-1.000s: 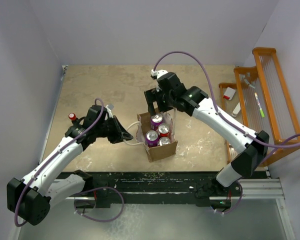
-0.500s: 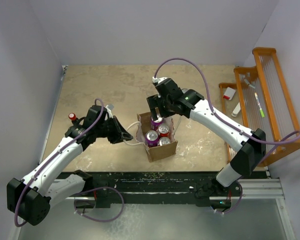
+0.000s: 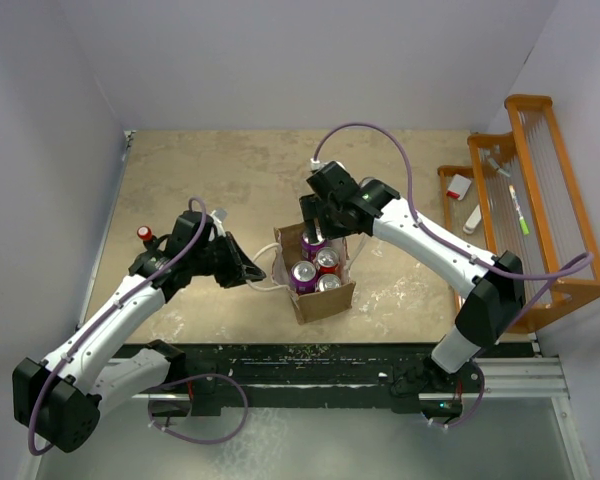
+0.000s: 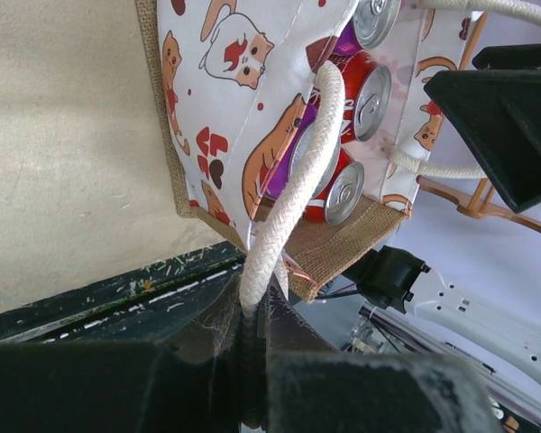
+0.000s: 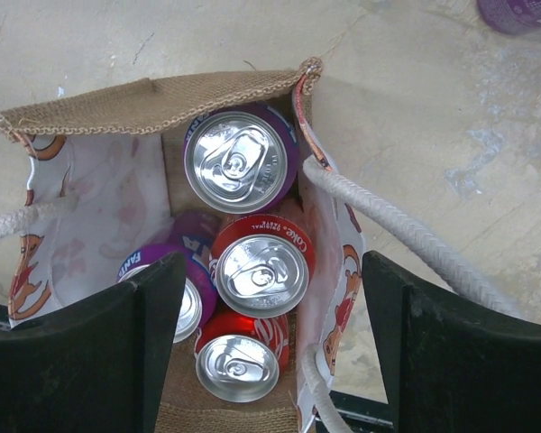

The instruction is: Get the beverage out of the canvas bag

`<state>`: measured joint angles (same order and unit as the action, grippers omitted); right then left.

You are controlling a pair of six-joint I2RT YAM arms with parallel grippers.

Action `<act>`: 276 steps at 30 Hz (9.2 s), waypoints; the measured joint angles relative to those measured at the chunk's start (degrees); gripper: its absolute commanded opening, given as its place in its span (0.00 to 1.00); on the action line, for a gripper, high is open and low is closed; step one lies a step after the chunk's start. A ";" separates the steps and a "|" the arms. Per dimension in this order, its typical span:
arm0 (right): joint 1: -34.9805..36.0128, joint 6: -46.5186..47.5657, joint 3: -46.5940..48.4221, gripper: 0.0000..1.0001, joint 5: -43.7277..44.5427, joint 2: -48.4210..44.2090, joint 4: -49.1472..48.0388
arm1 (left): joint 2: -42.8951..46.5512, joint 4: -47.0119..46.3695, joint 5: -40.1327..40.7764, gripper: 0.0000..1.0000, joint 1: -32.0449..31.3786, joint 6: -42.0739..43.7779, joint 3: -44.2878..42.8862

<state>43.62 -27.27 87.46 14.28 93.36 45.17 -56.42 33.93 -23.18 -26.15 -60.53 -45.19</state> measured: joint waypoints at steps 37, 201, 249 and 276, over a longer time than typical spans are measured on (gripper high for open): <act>0.37 -3.17 0.07 0.77 -1.20 11.82 -6.05 | 0.31 -0.35 0.33 0.00 0.00 -1.42 0.00; -21.90 3.15 -15.19 0.82 2.19 5.05 -22.51 | 3.28 -1.90 0.24 0.00 0.00 -1.40 6.29; 4.68 1.46 0.87 0.79 -10.32 -13.07 -9.33 | 6.32 0.13 0.42 0.00 0.00 -1.40 6.29; 8.83 -38.42 -0.90 0.88 4.81 1.38 11.52 | 8.94 1.79 -0.28 0.00 0.00 -1.38 6.29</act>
<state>52.45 -65.69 86.56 19.09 94.74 56.69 -47.48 35.73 -23.46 -26.15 -61.91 -38.89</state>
